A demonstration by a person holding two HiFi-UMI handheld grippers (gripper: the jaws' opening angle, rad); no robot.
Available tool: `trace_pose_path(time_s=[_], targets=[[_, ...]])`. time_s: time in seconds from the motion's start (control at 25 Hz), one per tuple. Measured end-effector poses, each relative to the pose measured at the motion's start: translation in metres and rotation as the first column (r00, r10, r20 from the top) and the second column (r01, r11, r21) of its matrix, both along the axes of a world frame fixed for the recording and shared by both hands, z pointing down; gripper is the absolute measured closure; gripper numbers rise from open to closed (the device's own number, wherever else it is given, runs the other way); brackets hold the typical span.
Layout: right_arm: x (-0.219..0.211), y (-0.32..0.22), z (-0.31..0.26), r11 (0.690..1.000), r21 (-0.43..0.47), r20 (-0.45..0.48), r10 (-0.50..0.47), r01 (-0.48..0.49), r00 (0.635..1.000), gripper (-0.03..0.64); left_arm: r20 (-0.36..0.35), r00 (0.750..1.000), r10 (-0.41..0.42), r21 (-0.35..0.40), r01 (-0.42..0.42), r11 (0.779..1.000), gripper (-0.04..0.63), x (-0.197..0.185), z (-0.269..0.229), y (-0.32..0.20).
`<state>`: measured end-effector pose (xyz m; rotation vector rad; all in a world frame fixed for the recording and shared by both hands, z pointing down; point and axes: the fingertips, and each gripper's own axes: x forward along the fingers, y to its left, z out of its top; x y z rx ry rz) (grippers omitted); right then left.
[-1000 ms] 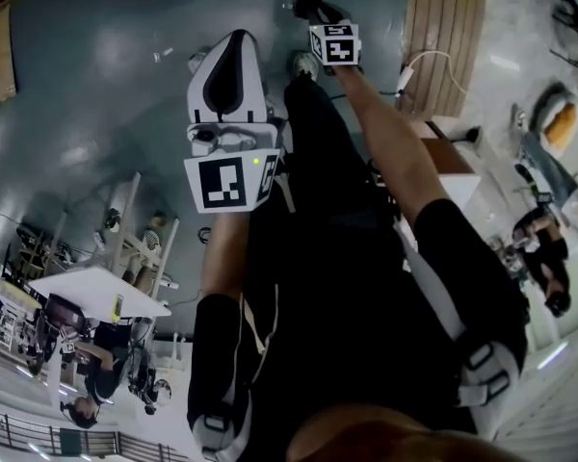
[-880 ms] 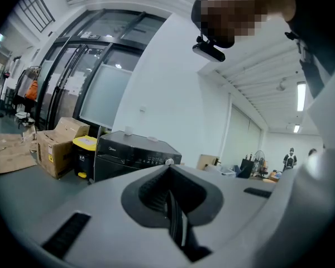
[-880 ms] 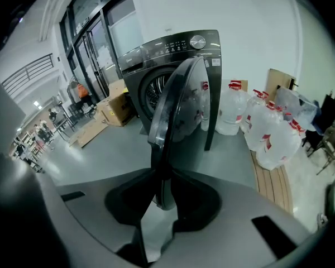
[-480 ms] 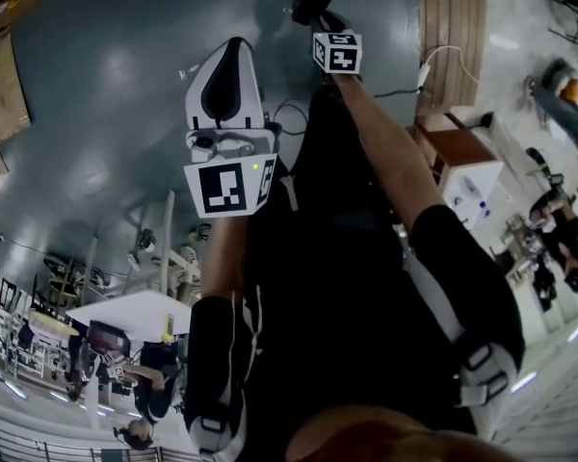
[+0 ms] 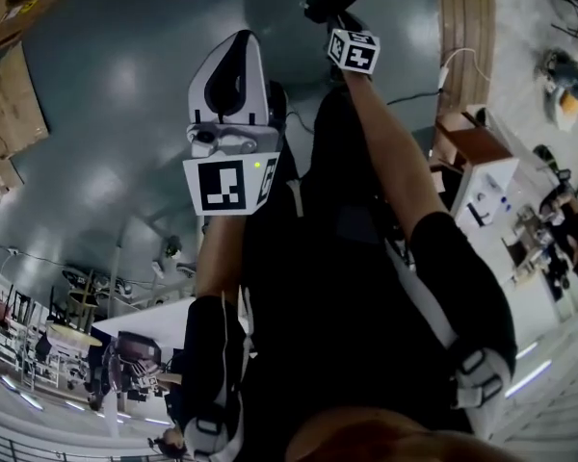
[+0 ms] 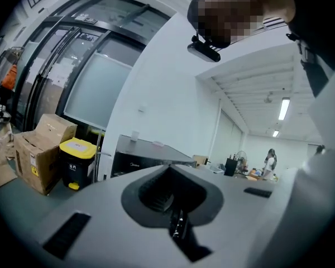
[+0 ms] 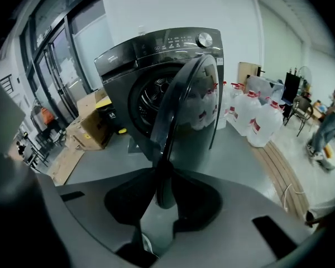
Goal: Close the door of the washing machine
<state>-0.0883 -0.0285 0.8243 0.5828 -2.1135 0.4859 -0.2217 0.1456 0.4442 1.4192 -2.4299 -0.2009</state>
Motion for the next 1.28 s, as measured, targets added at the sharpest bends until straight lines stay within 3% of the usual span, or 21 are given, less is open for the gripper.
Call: trace_pose_path(time_s=[0.16,0.48,0.8,1.28], targets=[[-0.026,0.011,0.002,1.0,-0.014,0.023,0.025,-0.025,0.999,0.531,-0.005,1.0,-0.001,0.012,0.001,1.0,0.591,-0.021,-0.001,0.008],[-0.081,0.021,-0.004,0.995,-0.018,0.1,0.104,-0.102,0.99,0.526,0.006,1.0,-0.016,-0.038,0.016,0.999,0.591,-0.053,0.014,0.015],[-0.126,0.034,-0.003,0.989,-0.026,0.101,0.149,-0.147,0.984,0.52,0.011,0.998,-0.062,-0.024,0.062,0.998,0.591,-0.093,0.023,0.019],[-0.187,0.034,-0.005,0.998,0.042,0.097,0.051,-0.056,0.994,0.506,-0.015,0.993,-0.121,-0.028,0.12,0.992,0.591,-0.124,0.039,0.026]])
